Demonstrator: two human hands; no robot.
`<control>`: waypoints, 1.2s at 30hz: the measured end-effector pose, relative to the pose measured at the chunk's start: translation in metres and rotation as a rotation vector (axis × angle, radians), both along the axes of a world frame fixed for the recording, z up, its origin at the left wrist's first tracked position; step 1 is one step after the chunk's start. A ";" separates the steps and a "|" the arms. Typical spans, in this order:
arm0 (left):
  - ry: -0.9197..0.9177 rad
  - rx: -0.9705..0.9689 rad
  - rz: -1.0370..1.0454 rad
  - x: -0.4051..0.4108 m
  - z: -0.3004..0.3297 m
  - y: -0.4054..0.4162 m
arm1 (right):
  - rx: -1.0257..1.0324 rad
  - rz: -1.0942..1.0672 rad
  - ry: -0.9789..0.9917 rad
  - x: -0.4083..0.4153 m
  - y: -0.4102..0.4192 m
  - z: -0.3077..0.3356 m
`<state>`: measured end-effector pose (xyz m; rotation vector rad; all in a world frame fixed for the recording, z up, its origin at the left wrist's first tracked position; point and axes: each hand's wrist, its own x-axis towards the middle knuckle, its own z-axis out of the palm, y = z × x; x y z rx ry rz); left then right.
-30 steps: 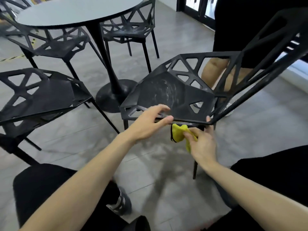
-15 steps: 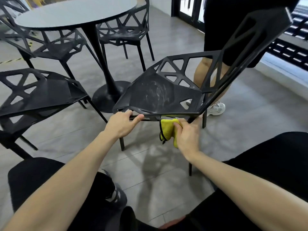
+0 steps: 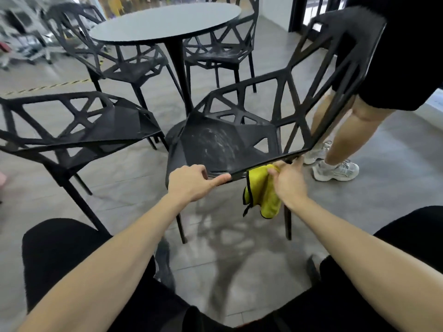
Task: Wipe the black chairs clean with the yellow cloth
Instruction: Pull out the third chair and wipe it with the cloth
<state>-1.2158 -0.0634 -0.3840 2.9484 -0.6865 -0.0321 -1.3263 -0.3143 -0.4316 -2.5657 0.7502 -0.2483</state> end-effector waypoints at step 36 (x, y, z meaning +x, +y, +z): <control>0.186 -0.403 0.164 0.077 -0.065 0.014 | -0.023 -0.441 0.093 -0.039 0.018 0.069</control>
